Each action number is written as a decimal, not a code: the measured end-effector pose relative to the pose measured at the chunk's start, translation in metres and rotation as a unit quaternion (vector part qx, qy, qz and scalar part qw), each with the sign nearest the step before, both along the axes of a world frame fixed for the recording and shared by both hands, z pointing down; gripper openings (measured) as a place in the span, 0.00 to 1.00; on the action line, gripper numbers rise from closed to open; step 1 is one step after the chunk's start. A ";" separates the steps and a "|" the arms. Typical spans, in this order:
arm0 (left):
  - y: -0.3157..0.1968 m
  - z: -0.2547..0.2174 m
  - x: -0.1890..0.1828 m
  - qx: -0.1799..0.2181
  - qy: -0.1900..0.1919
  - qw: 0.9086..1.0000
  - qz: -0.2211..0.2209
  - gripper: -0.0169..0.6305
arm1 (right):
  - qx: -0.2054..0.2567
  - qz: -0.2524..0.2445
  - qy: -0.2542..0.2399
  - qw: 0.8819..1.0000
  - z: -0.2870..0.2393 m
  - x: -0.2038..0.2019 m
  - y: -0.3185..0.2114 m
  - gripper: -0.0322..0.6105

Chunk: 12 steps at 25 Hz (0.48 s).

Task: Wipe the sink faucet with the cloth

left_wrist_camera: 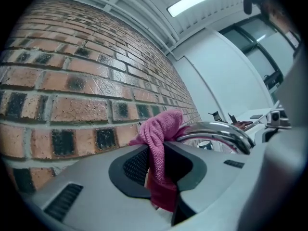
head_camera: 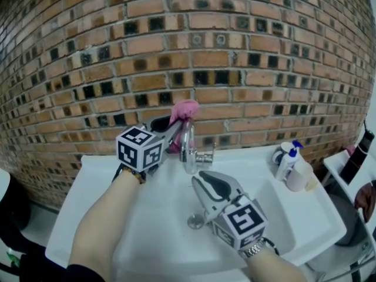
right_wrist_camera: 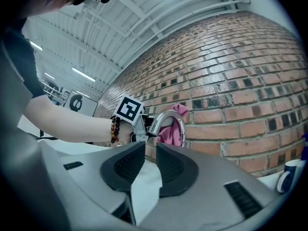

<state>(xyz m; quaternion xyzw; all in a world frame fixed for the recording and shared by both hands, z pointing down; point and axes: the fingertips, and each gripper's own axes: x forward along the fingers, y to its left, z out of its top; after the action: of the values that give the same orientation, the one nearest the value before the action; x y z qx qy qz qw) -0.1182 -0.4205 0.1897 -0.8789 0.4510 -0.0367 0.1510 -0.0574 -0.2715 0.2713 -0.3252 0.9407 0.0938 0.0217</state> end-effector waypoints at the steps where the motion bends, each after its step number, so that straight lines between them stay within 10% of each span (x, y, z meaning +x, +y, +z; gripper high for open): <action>1: -0.002 0.002 0.000 -0.002 -0.001 1.000 -0.001 0.14 | 0.000 0.000 0.000 1.000 0.000 0.000 0.000 0.18; 12: -0.023 0.024 0.001 -0.019 -0.039 0.999 -0.017 0.14 | 0.002 0.001 0.006 1.000 0.000 -0.001 0.000 0.18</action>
<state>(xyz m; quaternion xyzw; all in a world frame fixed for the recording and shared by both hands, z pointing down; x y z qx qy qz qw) -0.1176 -0.4433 0.2136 -0.8716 0.4593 -0.0822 0.1506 -0.0579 -0.2712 0.2713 -0.3255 0.9403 0.0976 0.0168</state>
